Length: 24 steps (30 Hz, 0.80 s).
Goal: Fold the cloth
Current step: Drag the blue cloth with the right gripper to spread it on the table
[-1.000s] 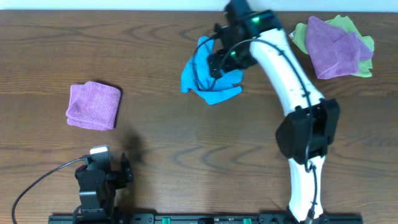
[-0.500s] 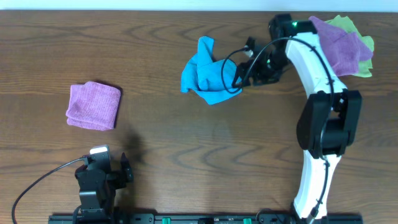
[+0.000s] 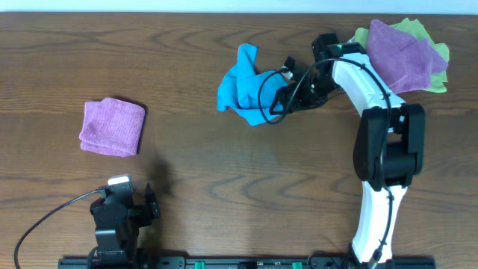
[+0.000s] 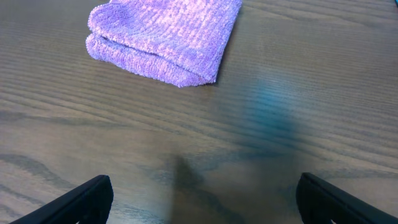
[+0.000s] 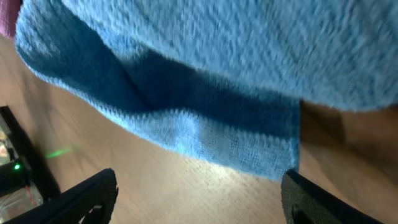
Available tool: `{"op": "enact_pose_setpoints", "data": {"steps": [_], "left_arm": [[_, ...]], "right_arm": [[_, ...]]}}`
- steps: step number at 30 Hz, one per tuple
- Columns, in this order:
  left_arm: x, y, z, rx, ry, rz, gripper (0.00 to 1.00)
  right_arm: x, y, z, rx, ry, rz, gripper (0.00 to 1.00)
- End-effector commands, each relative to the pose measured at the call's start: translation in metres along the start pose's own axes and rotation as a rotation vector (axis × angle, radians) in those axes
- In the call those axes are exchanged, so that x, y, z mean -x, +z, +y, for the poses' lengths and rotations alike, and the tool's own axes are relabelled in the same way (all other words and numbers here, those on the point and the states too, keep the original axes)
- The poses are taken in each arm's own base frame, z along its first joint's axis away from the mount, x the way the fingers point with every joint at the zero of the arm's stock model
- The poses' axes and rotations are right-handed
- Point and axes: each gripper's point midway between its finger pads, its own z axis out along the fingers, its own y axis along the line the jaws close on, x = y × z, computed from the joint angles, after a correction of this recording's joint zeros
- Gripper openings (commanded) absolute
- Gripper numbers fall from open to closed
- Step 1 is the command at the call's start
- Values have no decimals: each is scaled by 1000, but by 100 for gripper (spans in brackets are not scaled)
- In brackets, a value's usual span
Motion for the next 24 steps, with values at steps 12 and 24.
{"op": "enact_pose_setpoints", "data": {"steps": [12, 24], "left_arm": [[-7, 3, 2, 11, 26, 18, 95], [-7, 3, 2, 11, 26, 18, 95]], "right_arm": [[5, 8, -7, -43, -42, -6, 85], [3, 20, -4, -24, -40, 11, 82]]}}
